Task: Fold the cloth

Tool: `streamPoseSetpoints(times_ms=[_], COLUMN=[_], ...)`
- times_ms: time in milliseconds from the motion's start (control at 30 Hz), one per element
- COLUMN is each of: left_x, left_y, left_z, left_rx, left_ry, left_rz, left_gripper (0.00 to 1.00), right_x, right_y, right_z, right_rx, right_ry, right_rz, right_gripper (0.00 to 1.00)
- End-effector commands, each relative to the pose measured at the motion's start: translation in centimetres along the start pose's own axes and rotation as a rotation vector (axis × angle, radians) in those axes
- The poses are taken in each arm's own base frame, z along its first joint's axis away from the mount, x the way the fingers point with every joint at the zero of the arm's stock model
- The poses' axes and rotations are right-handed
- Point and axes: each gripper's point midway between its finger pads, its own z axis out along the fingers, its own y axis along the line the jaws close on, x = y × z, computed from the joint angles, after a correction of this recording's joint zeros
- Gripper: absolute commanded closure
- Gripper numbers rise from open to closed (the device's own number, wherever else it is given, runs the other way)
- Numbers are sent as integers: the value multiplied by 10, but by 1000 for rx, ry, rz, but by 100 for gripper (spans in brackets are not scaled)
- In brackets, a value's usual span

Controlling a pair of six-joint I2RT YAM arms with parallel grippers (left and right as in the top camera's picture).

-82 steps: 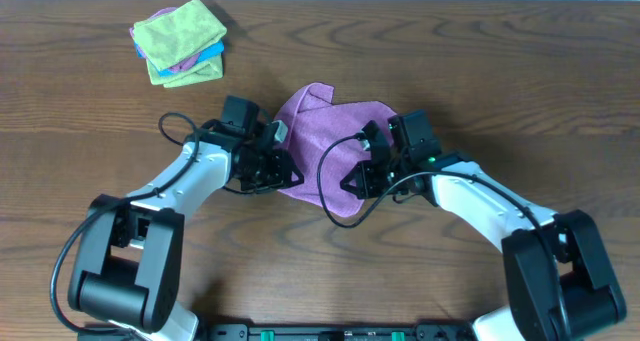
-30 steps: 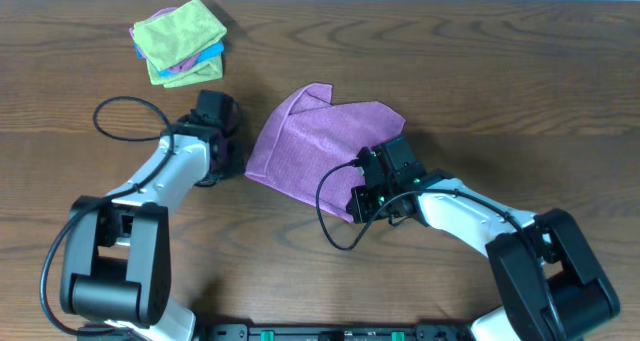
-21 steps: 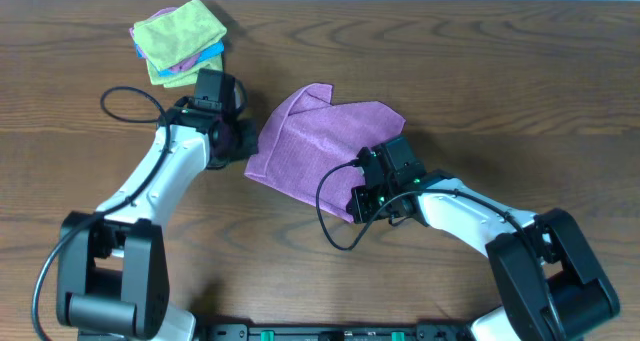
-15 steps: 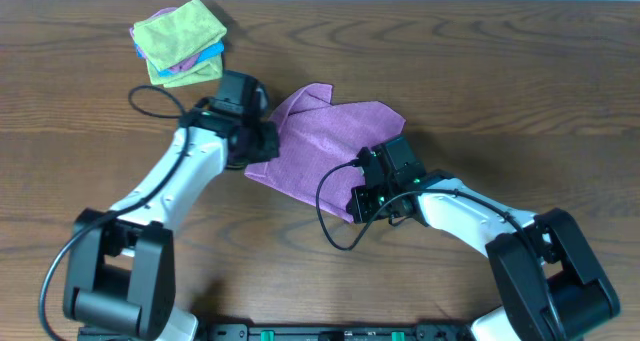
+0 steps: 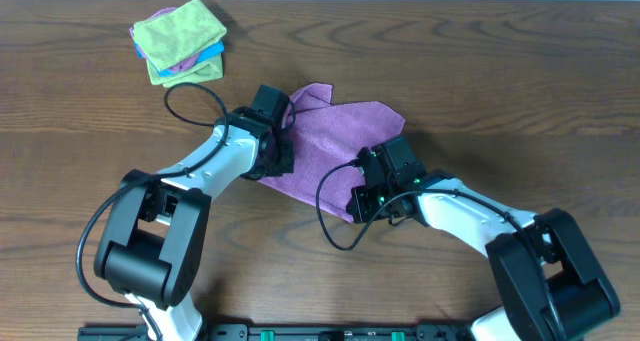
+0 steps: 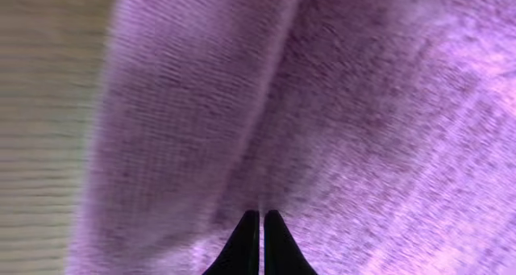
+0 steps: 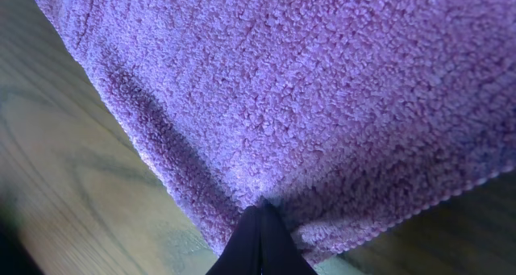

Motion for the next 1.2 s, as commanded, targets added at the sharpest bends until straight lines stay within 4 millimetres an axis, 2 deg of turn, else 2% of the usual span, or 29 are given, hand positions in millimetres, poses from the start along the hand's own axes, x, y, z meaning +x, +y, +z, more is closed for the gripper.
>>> streamPoseSetpoints(times_ms=[0, 367, 567, 933, 1067, 1167], left_x=[-11, -23, -21, -26, -19, -14], left_y=[20, 55, 66, 111, 110, 88], left_z=[-2, -10, -12, -17, -22, -28], left_rx=[-119, -321, -340, -379, -360, -245], left_ry=[-46, -115, -95, -85, -41, -6], left_rz=[27, 37, 33, -81, -85, -80], left_gripper=[94, 94, 94, 94, 94, 94], right_x=[8, 12, 13, 18, 17, 17], right_y=[-9, -10, -10, -12, -15, -16], right_z=[4, 4, 3, 3, 3, 3], right_rx=[39, 45, 46, 53, 69, 74], right_ry=[21, 36, 39, 59, 54, 51], right_rz=[24, 32, 33, 38, 38, 38], right_gripper=[99, 98, 98, 99, 99, 99])
